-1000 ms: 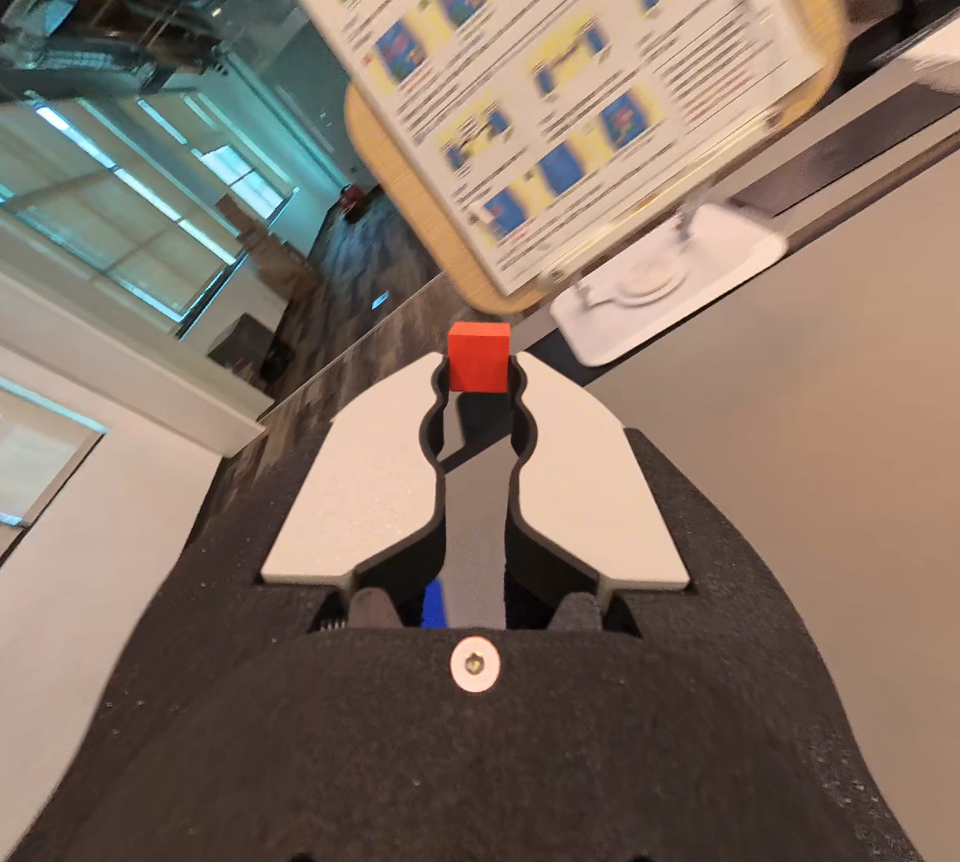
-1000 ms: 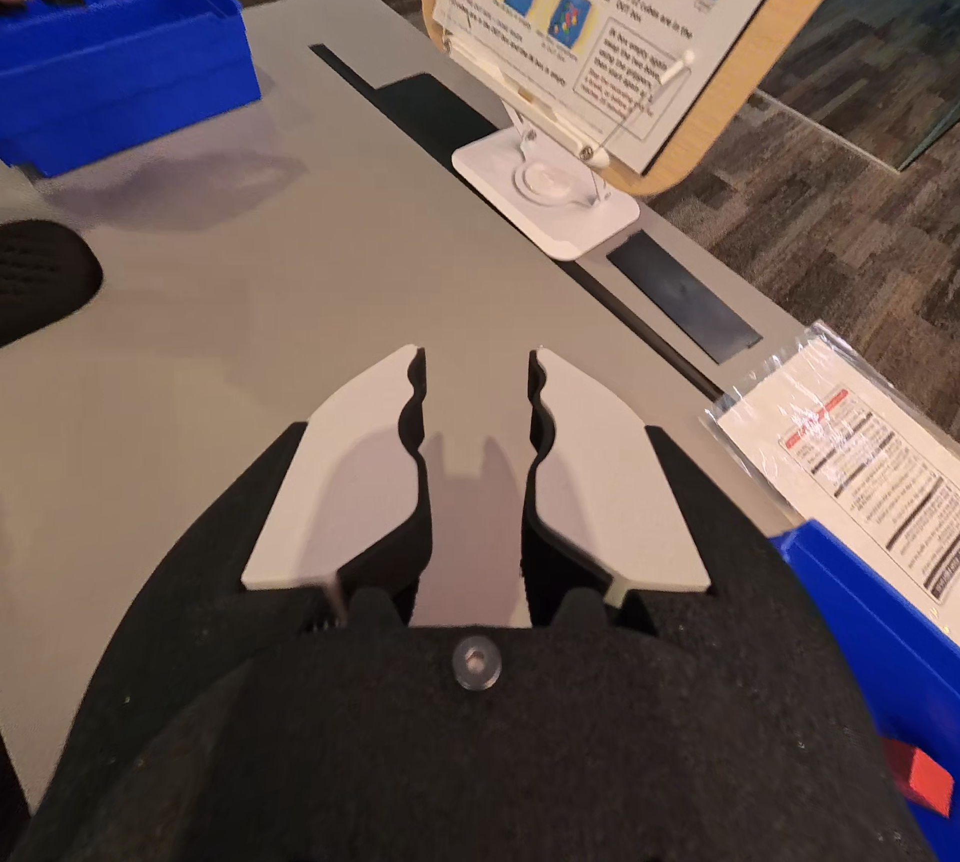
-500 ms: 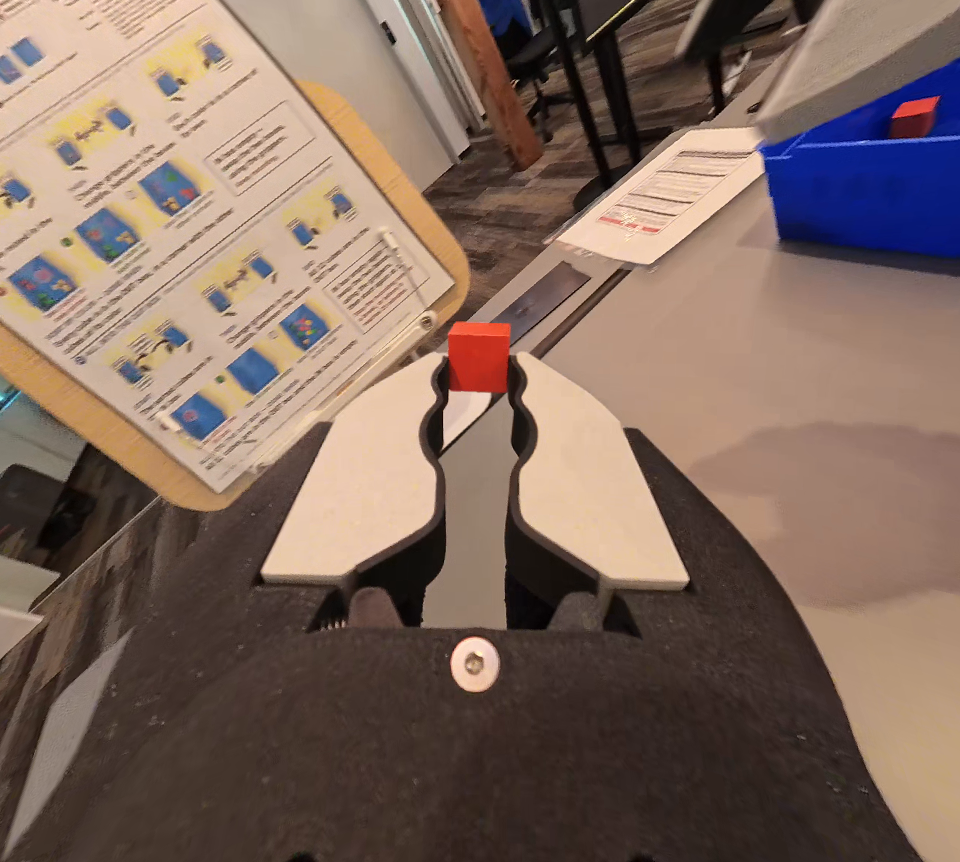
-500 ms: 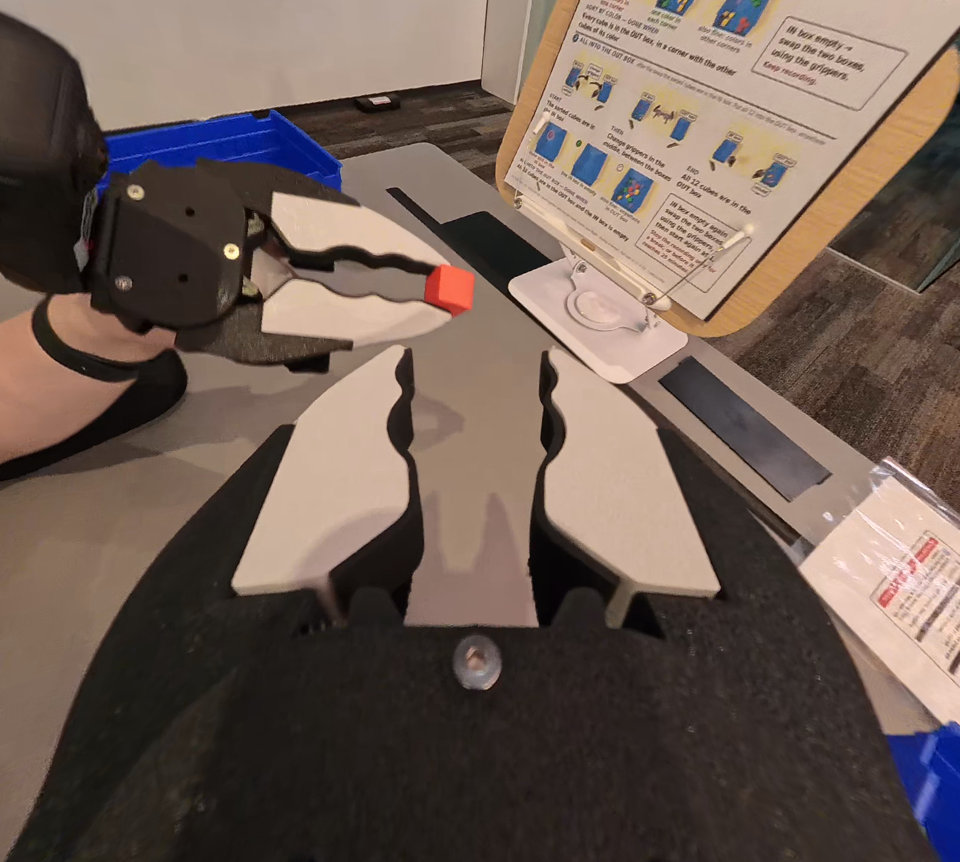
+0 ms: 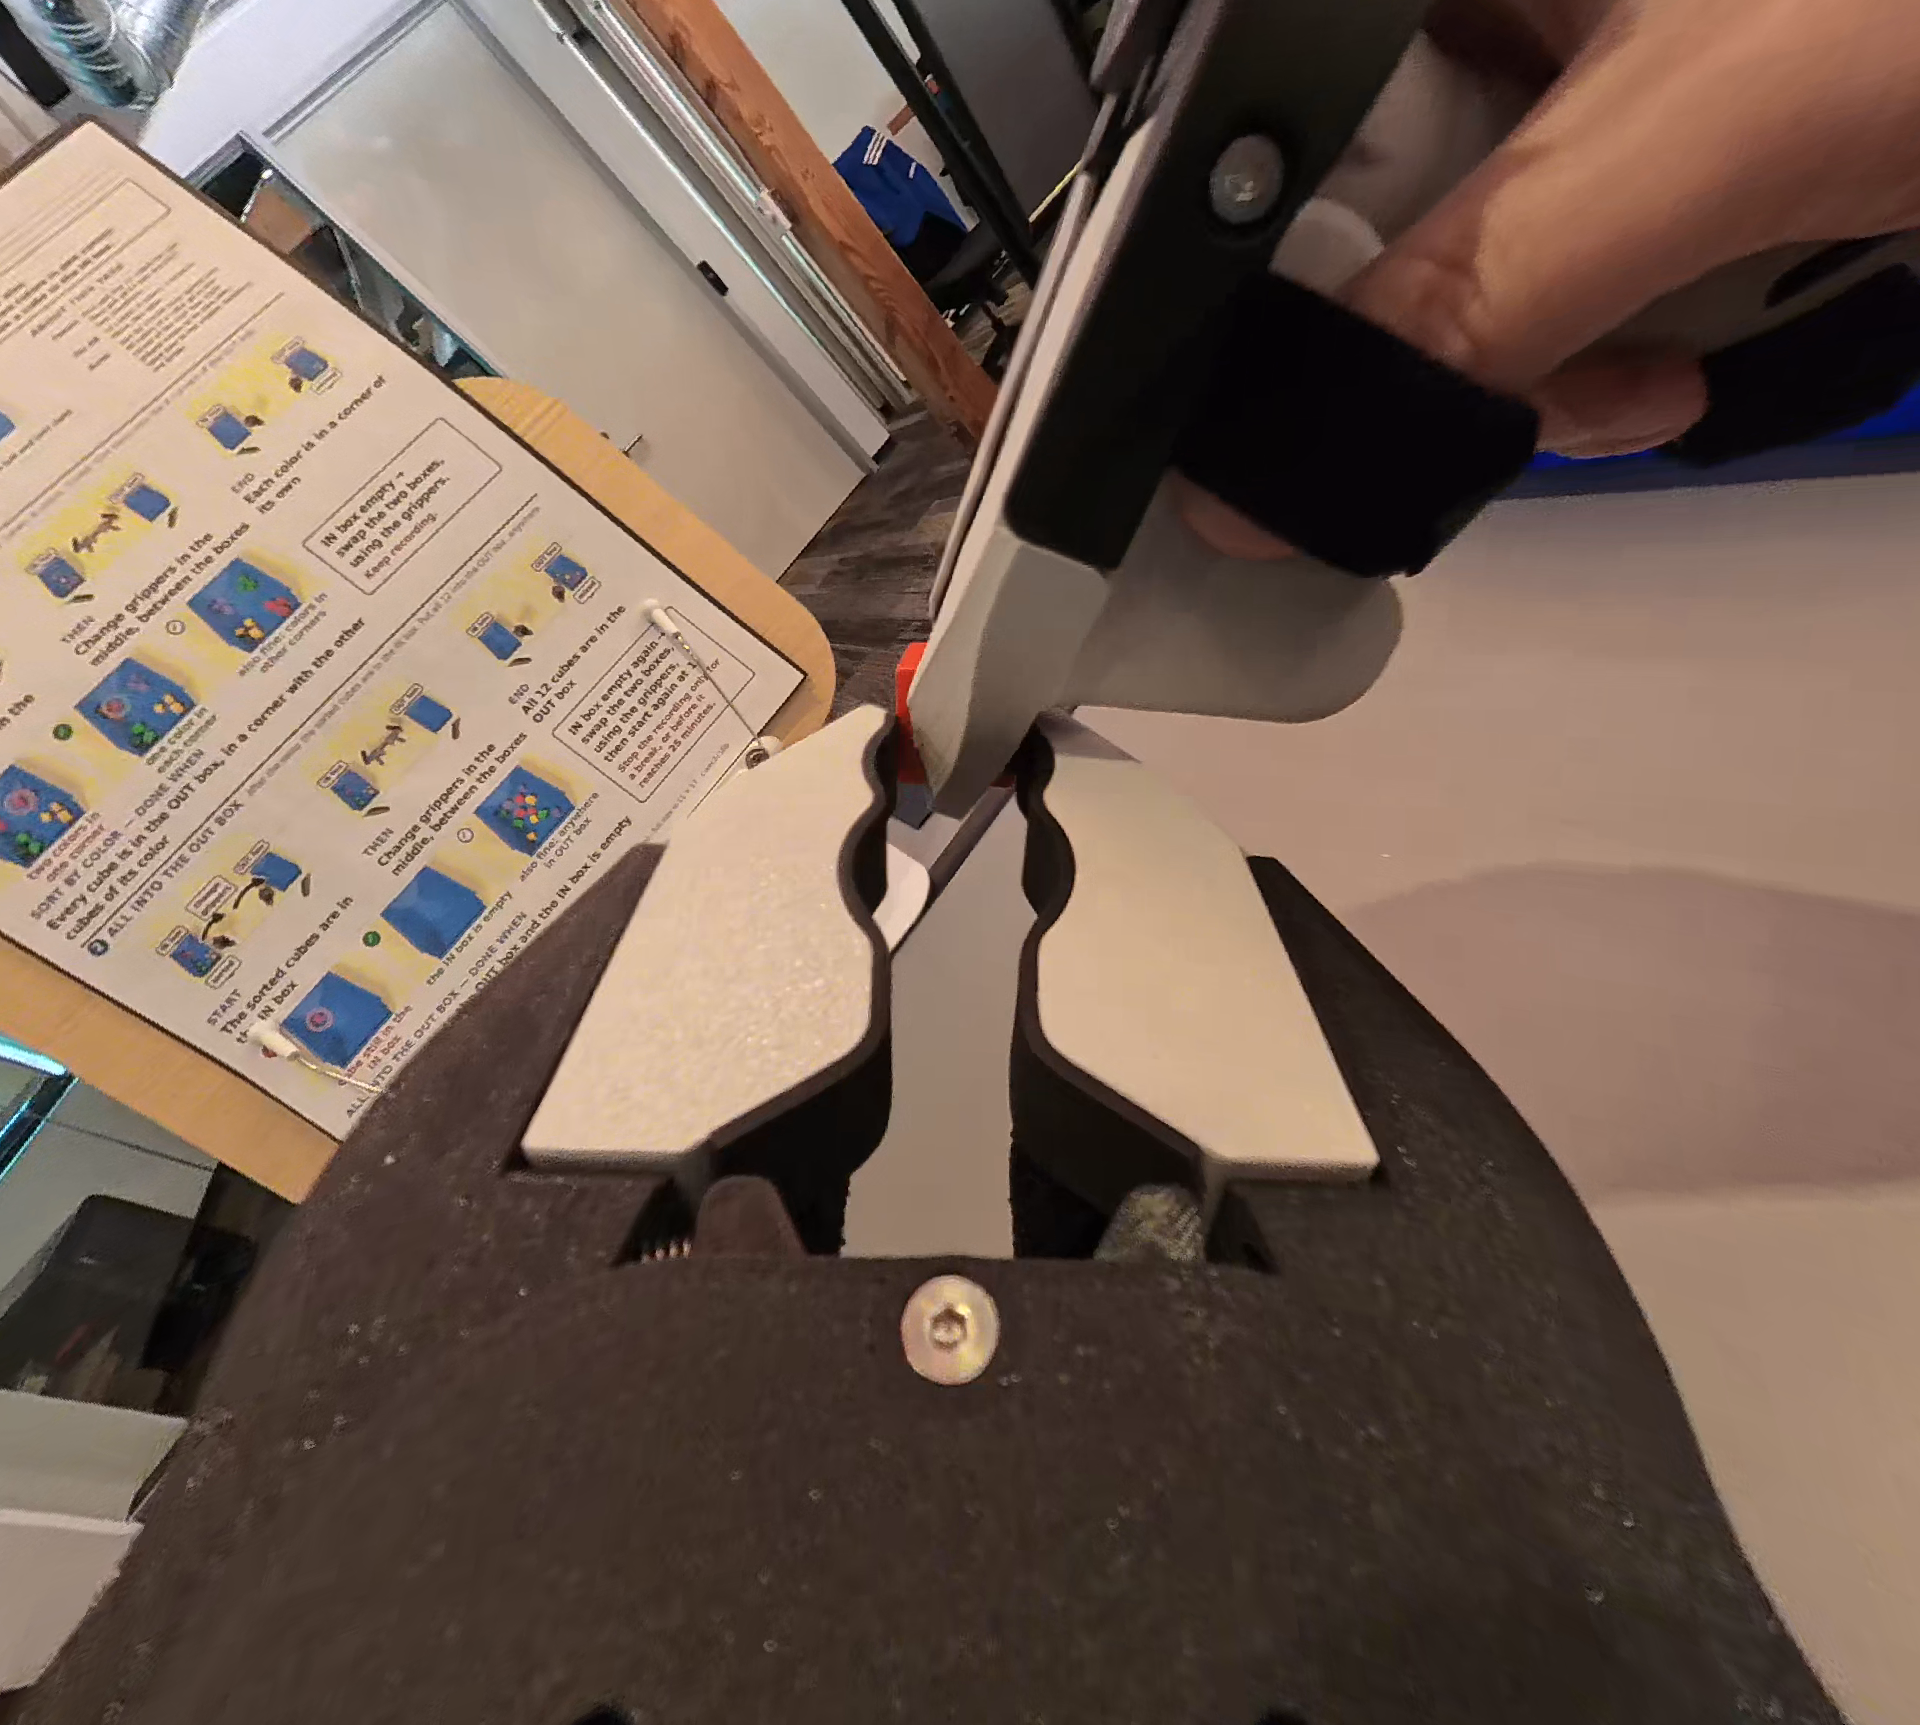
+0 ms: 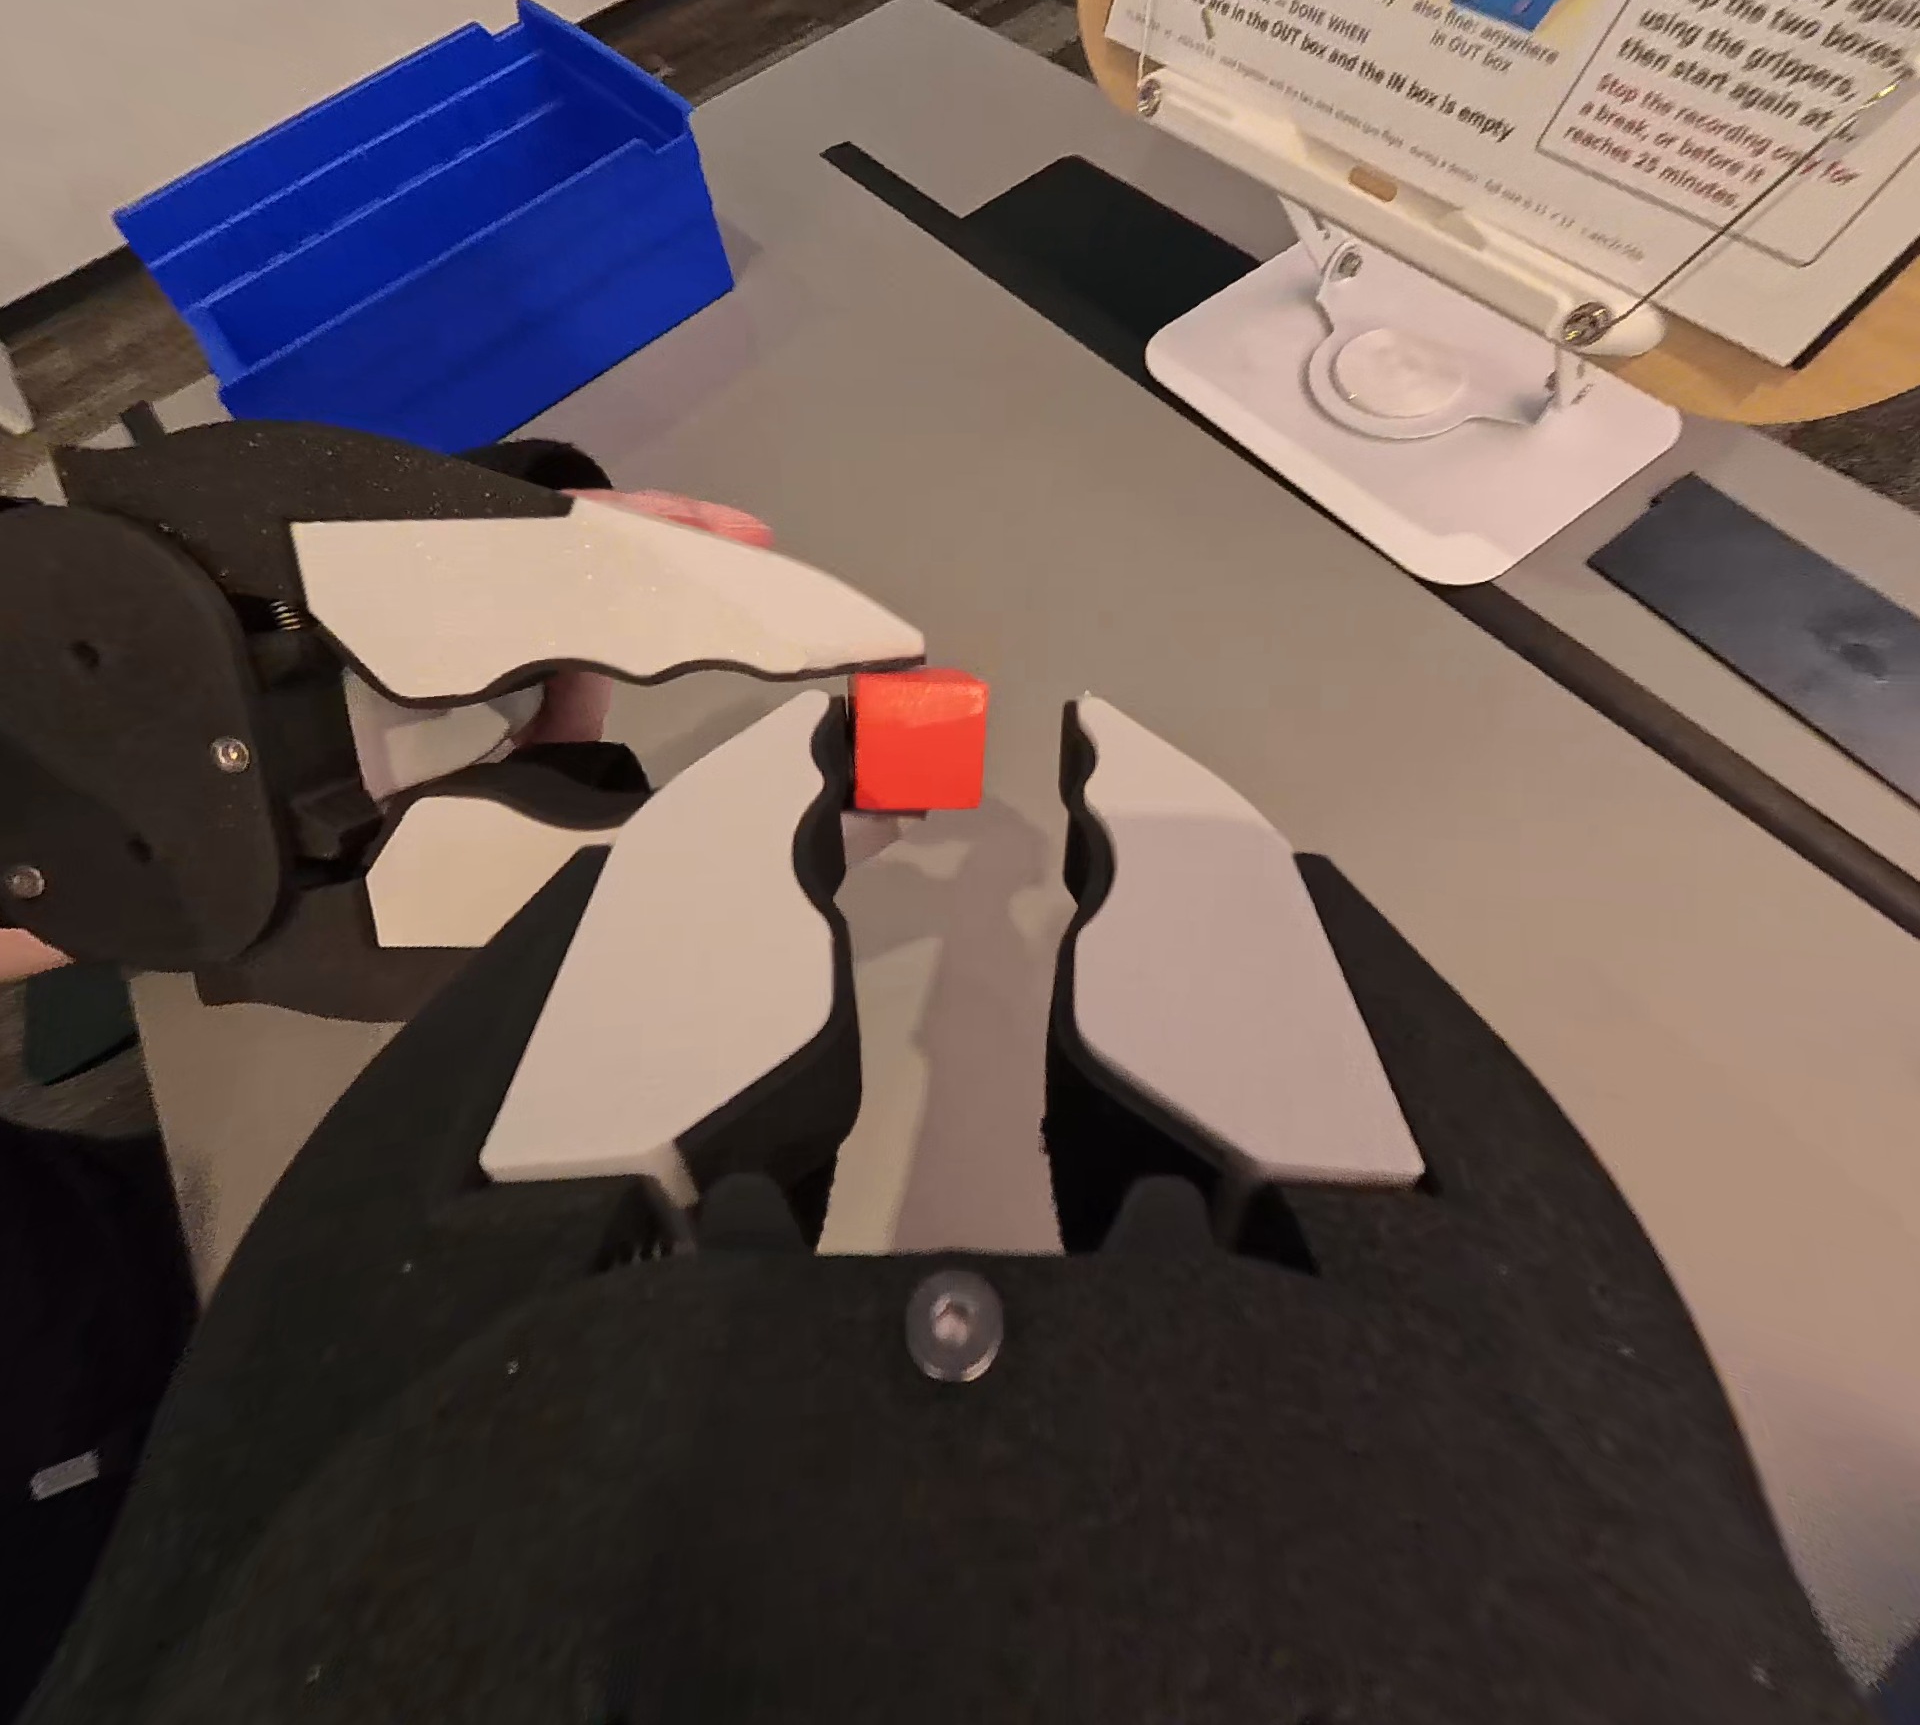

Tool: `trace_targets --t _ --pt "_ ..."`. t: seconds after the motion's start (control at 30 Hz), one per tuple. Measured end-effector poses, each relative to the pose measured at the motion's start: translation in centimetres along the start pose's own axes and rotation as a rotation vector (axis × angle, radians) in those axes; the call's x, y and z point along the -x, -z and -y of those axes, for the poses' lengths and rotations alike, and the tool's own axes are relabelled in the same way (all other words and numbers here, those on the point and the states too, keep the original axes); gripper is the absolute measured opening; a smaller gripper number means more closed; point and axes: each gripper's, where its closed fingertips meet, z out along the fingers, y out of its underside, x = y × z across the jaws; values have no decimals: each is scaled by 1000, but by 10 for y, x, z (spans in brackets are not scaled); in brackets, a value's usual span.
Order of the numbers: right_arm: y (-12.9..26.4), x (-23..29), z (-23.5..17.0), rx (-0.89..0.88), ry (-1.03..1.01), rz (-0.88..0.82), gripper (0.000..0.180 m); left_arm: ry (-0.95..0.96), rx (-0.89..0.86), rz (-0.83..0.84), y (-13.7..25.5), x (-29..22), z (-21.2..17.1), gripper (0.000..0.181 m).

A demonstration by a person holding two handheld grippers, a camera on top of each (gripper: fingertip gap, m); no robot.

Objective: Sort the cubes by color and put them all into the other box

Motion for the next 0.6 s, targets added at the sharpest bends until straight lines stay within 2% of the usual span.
trace_targets --t 0.07,0.2,0.3,0.37,0.47,0.53,0.6 --pt "-1 8 -3 15 -4 65 22 -10 -2 -15 1 -4 -1 21" --pt "-4 6 -8 42 6 49 22 -5 6 -26 1 -9 -7 21" --pt "10 -9 -5 18 13 -7 22 0 13 -52 2 -13 -7 26" --pt "40 -29 -3 -11 5 -68 22 10 17 -73 3 -14 -7 28" --pt "120 -92 -16 -69 -78 -298 22 4 41 -64 5 -7 -12 26" --pt "171 -153 -50 -16 -217 -469 22 13 62 -63 5 -2 -17 24" --pt "201 -218 -97 120 -359 -580 22 40 60 -62 4 2 -17 23"
